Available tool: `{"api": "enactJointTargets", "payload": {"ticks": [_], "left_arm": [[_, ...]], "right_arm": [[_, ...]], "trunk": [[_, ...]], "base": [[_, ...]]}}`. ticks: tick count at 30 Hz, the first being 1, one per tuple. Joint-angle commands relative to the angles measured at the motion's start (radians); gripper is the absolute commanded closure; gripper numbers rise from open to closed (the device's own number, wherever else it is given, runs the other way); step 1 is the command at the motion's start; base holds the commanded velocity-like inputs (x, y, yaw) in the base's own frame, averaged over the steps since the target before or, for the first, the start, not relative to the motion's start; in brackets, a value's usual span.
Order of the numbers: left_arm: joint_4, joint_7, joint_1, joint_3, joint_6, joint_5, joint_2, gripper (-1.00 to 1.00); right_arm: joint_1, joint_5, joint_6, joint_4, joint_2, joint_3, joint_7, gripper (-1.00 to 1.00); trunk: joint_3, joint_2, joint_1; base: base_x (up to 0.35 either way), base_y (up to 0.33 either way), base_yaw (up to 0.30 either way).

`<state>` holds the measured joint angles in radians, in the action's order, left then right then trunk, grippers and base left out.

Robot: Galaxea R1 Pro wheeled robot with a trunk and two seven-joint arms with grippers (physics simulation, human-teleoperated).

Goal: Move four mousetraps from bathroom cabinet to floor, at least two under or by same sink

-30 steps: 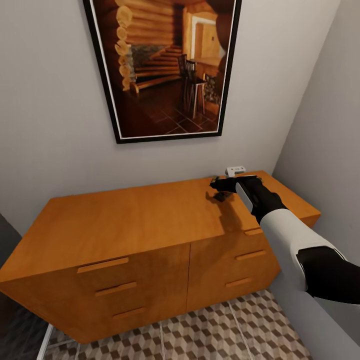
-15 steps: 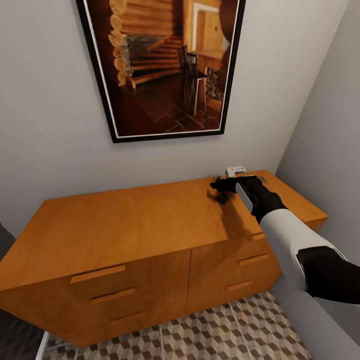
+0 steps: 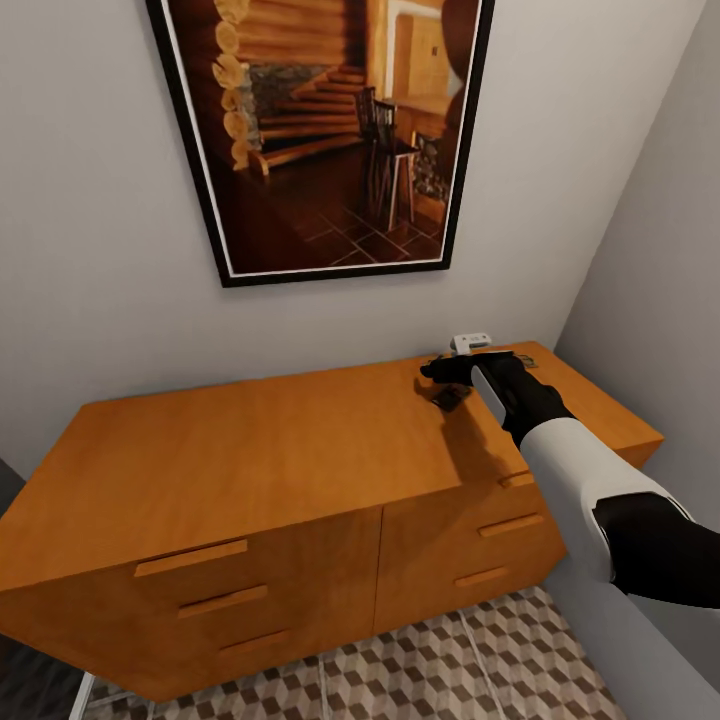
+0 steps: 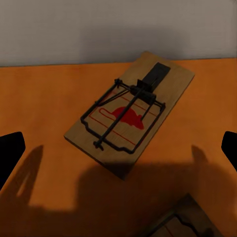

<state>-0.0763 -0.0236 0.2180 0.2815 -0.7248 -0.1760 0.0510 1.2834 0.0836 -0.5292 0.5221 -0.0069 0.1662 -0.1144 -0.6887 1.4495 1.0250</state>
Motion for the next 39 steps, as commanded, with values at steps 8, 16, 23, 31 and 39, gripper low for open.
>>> {"api": "enactJointTargets", "payload": {"ticks": [8,16,23,31,39], "left_arm": [[-0.003,-0.002,0.001,0.008,-0.005,-0.010,0.000,1.00],[-0.003,-0.002,0.001,0.008,-0.005,-0.010,0.000,1.00],[-0.003,-0.002,0.001,0.008,-0.005,-0.010,0.000,1.00],[-0.003,-0.002,0.001,0.008,-0.005,-0.010,0.000,1.00],[-0.004,-0.002,0.001,0.008,-0.005,-0.010,0.000,1.00]], "right_arm": [[0.001,0.008,-0.005,0.001,-0.001,0.004,0.002,-1.00],[0.001,0.008,-0.005,0.001,-0.001,0.004,0.002,-1.00],[0.001,0.008,-0.005,0.001,-0.001,0.004,0.002,-1.00],[0.001,0.008,-0.005,0.001,-0.001,0.004,0.002,-1.00],[0.001,0.008,-0.005,0.000,-0.001,0.004,0.002,-1.00]], "trunk": [[-0.001,0.000,0.000],[-0.001,0.000,0.000],[-0.001,0.000,0.000],[-0.001,0.000,0.000],[-0.001,0.000,0.000]], "base": [[0.048,0.000,0.000],[0.116,0.000,0.000],[0.014,0.000,0.000],[0.001,0.000,0.000],[0.000,0.000,0.000]]}}
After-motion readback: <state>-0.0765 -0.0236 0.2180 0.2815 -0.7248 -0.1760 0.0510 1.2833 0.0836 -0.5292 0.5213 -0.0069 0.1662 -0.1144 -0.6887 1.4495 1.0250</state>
